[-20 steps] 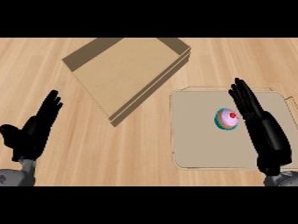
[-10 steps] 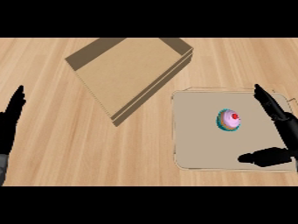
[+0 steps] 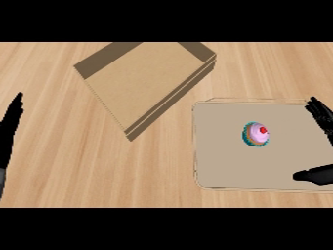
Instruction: Pick the cupcake from the tray and place it in the cardboard box
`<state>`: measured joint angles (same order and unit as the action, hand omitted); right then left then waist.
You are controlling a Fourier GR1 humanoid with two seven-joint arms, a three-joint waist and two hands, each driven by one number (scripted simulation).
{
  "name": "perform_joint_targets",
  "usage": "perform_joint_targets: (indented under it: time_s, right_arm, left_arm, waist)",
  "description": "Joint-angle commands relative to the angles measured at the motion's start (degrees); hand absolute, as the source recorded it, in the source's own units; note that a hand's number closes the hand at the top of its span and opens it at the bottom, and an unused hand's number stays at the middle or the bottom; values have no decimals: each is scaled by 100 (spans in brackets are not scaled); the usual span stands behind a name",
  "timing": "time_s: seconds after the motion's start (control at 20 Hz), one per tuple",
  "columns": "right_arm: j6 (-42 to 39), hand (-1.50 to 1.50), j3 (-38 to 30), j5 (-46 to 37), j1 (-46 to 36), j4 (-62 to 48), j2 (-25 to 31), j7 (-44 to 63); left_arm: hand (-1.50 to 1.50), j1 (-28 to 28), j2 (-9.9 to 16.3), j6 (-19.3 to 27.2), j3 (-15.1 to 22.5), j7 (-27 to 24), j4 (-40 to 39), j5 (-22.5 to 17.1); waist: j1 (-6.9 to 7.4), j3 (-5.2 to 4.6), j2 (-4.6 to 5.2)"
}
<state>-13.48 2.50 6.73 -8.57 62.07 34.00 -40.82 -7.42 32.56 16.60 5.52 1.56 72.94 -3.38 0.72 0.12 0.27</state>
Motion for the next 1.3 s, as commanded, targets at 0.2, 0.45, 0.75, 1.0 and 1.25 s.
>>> perform_joint_targets:
  time_s: [0.2,0.45,0.75,1.0,1.25]
  right_arm:
    - [-111,-150,682,-1519,-791,-159,975,476]
    - [-609,-150,1123,-2067,-1295,-16,1189,1382]
    - [-1206,-150,1510,-2517,-1773,183,730,2206]
    - [-1403,-150,1439,-2941,-1841,202,584,2558]
    - [-1515,-150,1160,-3424,-2017,-177,229,2305]
  left_arm:
    - [0,-179,-207,72,79,44,-224,220]
    - [0,43,-5,-67,-132,-61,-106,180]
    - [0,-25,-26,-192,-331,56,-77,214]
    - [0,408,-301,-126,-262,22,286,450]
    - [0,-80,-476,-272,-505,105,-64,710]
  waist:
    - [-22,-17,0]
    - [31,-20,-15]
    - [-33,-16,-21]
    - [-34,-13,-32]
    - [-56,-12,-24]
